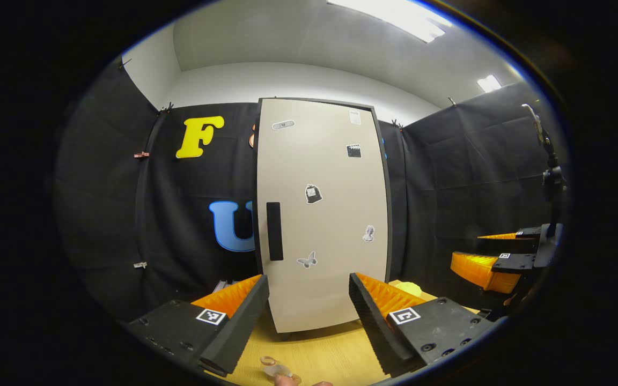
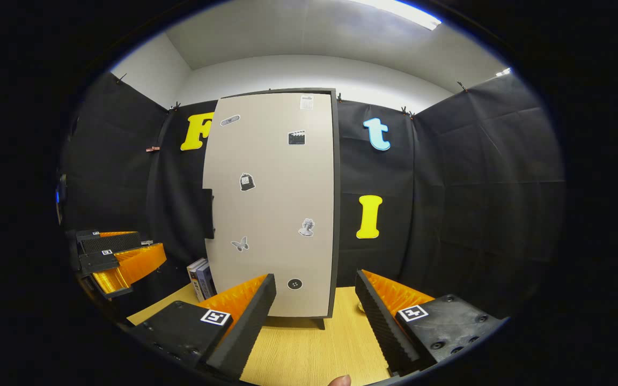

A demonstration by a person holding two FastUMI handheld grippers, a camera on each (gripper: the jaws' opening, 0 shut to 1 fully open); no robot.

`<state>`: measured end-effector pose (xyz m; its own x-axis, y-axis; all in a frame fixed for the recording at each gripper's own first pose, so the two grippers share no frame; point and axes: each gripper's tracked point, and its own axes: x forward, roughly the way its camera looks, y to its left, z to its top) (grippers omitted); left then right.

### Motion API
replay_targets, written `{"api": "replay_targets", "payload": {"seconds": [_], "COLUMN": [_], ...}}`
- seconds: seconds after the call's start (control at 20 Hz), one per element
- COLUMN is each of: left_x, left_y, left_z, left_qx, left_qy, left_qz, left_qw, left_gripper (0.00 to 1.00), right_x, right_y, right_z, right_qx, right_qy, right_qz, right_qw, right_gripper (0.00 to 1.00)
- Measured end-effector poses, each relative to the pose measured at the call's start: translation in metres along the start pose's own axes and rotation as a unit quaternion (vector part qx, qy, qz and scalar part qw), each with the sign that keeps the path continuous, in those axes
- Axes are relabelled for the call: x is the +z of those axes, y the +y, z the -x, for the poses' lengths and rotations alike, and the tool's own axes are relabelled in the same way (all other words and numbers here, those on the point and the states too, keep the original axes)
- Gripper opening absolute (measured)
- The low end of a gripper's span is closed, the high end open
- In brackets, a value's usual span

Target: Open the cabinet door with the right hand, grasp the bottle in the cabinet with the left hand and place it on the coaster, then close the cabinet door with the right hand.

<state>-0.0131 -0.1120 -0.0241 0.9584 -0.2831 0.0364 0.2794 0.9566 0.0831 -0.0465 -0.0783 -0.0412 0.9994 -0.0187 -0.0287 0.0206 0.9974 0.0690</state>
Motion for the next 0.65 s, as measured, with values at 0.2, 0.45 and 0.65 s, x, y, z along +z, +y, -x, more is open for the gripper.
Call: {"api": "replay_targets", "payload": {"seconds": [0.2,0.45,0.65], "left_x": [-0.002,-0.002,-0.003], "left_y": [0.001,0.004,0.007], "left_z": [-0.002,-0.002,-0.002], "left_qx": [-0.002,-0.003,-0.003], "left_qy": [0.001,-0.001,0.000], "left_qz": [0.002,0.003,0.001], "left_qw": [1.000,1.000,1.000], "left_gripper": [0.95,0.94,0.95], "right_x": [-0.001,-0.002,-0.002], "right_y": [0.004,0.008,0.012], "right_z": [-0.001,-0.002,-0.003], "right_qx": [0.001,0.002,0.002], "right_qy": [0.001,0.001,0.000], "right_qz": [0.002,0.003,0.002], "right_qw": [1.000,1.000,1.000], "right_gripper": [0.97,0.97,0.97]}}
